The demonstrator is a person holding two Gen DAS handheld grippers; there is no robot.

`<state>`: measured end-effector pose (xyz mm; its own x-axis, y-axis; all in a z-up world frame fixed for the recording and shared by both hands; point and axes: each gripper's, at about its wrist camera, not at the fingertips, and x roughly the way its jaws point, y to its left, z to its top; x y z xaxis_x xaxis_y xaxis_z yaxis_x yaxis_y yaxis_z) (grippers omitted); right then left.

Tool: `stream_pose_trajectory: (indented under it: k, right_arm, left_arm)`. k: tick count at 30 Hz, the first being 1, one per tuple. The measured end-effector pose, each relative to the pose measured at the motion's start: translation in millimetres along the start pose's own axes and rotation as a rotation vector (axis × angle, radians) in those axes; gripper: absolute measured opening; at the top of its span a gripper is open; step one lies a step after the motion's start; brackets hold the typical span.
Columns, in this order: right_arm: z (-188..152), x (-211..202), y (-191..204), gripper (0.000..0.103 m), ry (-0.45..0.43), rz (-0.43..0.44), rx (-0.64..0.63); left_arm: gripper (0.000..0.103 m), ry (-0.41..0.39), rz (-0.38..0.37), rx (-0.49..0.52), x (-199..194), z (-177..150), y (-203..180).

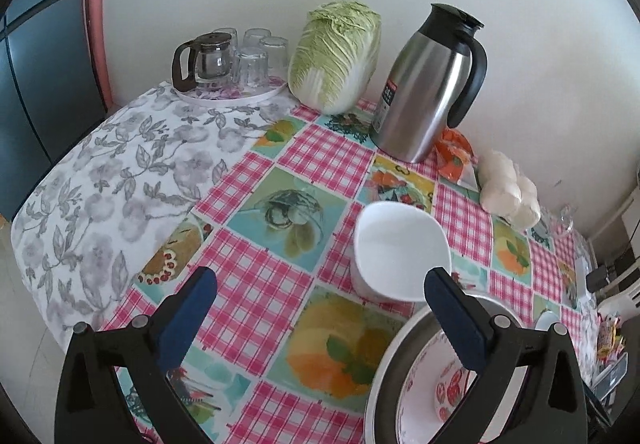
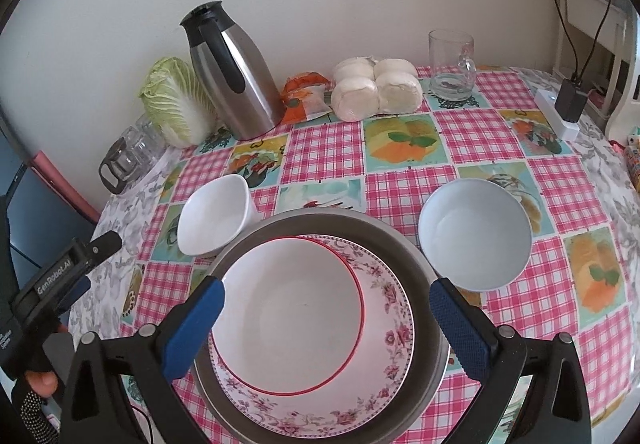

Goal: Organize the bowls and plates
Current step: 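Move the right tool toward the white square MAX bowl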

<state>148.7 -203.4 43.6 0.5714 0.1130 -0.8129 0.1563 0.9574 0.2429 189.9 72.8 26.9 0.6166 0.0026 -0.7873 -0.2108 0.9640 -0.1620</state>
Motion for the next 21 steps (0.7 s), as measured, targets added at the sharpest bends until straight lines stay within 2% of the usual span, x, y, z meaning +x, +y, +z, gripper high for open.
stream_pose_trajectory:
  k: [8, 15, 21]
  right_arm:
    - [1.2, -1.1, 9.2, 0.103, -0.033, 0.018, 0.006]
    - [10.1, 5.4, 14.3, 0.103, -0.008, 0.026, 0.009]
    - [28.5, 9.2, 23.8, 0.103, 0.02, 0.035, -0.011]
  left_arm:
    - [0.103, -0.07, -0.015, 0.039, 3.1, 13.6, -2.9]
    - [0.103, -0.05, -0.018, 0.011, 20.6, 19.6, 8.1]
    - [0.103, -0.063, -0.039, -0.069, 32.2, 28.3, 26.3]
